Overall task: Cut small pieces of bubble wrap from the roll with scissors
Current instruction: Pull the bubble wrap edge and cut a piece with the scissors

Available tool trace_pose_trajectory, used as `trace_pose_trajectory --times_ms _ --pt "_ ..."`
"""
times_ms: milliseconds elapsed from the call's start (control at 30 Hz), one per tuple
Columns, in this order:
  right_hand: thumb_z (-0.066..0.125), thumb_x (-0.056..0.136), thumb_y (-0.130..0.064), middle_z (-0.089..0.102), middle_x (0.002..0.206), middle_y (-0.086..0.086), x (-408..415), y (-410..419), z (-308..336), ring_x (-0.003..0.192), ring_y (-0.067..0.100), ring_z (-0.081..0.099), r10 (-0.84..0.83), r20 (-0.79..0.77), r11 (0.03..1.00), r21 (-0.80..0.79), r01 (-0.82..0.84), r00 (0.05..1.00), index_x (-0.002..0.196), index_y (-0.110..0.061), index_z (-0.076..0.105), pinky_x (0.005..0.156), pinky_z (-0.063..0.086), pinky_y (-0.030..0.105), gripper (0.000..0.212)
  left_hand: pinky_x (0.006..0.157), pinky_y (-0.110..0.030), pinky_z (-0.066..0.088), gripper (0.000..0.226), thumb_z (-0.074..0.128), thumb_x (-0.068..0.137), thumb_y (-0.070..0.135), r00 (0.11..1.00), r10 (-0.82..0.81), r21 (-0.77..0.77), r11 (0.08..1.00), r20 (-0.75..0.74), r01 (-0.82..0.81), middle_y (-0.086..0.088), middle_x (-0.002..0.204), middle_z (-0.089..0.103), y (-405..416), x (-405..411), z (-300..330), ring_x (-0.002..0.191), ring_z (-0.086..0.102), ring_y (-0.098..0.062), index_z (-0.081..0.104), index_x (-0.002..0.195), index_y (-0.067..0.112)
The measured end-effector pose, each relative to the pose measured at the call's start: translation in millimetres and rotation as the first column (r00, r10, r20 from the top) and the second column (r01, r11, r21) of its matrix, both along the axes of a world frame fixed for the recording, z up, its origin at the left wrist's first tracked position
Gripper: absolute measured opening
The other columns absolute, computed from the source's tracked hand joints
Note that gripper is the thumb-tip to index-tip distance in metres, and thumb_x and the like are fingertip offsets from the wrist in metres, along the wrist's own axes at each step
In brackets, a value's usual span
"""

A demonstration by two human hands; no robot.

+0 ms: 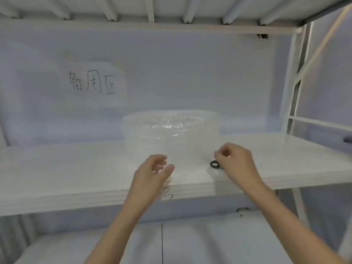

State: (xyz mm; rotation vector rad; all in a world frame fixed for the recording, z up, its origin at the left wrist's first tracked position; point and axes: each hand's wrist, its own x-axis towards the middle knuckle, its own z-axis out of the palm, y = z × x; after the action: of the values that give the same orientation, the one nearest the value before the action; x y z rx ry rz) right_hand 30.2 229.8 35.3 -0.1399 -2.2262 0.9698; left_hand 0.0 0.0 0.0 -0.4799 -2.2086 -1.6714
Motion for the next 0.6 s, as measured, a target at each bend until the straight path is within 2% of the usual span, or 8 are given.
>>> trace_pose_trajectory --times_ms 67,133,200,267,400,500,600 --pt "0.06 0.084 -0.022 0.06 0.066 -0.003 -9 -1 -3 0.064 0.018 0.057 -0.089 0.108 0.99 0.119 0.076 0.99 0.068 -0.009 0.061 0.051 0.035 0.027 0.021 0.084 -0.023 0.05 0.027 0.07 0.085 0.038 0.997 -0.004 -0.066 0.998 0.076 0.009 0.008 0.107 0.069 9 -1 3 0.102 0.065 -0.006 0.064 0.11 0.028" --pt "0.058 0.084 -0.023 0.048 0.066 0.005 -23 1 -11 0.066 0.03 0.052 -0.157 0.217 0.968 0.229 0.106 0.963 0.059 -0.011 0.046 0.047 0.028 0.031 0.03 0.083 -0.023 0.05 0.03 0.069 0.083 0.046 0.993 0.011 -0.089 0.996 0.113 -0.001 0.01 0.104 0.07 20 -5 3 0.096 0.065 -0.002 0.065 0.108 0.028" --pt "0.056 0.086 -0.022 0.039 0.07 0.005 -31 6 -13 0.063 0.029 0.045 -0.196 0.259 0.956 0.264 0.125 0.946 0.061 -0.011 0.038 0.045 0.023 0.029 0.033 0.083 -0.029 0.051 0.031 0.066 0.08 0.055 0.99 0.021 -0.124 0.992 0.14 -0.003 0.014 0.094 0.069 29 -10 5 0.086 0.066 -0.001 0.066 0.098 0.03" --pt "0.056 0.088 -0.019 0.041 0.074 0.006 -33 9 -11 0.059 0.025 0.04 -0.233 0.284 0.946 0.288 0.149 0.93 0.062 -0.01 0.036 0.045 0.024 0.029 0.034 0.077 -0.032 0.049 0.025 0.065 0.08 0.055 0.99 0.05 -0.135 0.99 0.135 -0.031 0.016 0.082 0.066 35 -15 6 0.079 0.064 -0.007 0.066 0.088 0.031" --pt "0.061 0.084 -0.015 0.041 0.068 0.004 -41 10 -3 0.055 0.019 0.038 -0.271 0.374 0.931 0.337 0.142 0.887 0.062 -0.01 0.036 0.044 0.027 0.025 0.034 0.068 -0.028 0.041 0.015 0.064 0.082 0.048 0.986 0.129 -0.226 0.969 0.109 -0.102 0.017 0.079 0.068 37 -19 2 0.078 0.065 -0.006 0.065 0.083 0.033" --pt "0.063 0.079 -0.013 0.044 0.069 0.005 -48 12 4 0.056 0.018 0.04 -0.314 0.428 0.911 0.386 0.143 0.847 0.061 -0.011 0.038 0.043 0.028 0.023 0.031 0.073 -0.028 0.047 0.015 0.063 0.081 0.047 0.988 0.106 -0.303 0.95 0.11 -0.068 0.017 0.074 0.07 35 -16 0 0.079 0.067 -0.006 0.067 0.079 0.033" --pt "0.063 0.078 -0.013 0.046 0.065 0.003 -49 15 9 0.052 0.015 0.039 -0.356 0.466 0.888 0.439 0.137 0.81 0.061 -0.011 0.043 0.042 0.029 0.021 0.027 0.083 -0.032 0.05 0.015 0.063 0.078 0.047 0.989 0.075 -0.296 0.954 0.127 -0.034 0.016 0.074 0.073 32 -16 0 0.081 0.069 -0.008 0.069 0.077 0.033"
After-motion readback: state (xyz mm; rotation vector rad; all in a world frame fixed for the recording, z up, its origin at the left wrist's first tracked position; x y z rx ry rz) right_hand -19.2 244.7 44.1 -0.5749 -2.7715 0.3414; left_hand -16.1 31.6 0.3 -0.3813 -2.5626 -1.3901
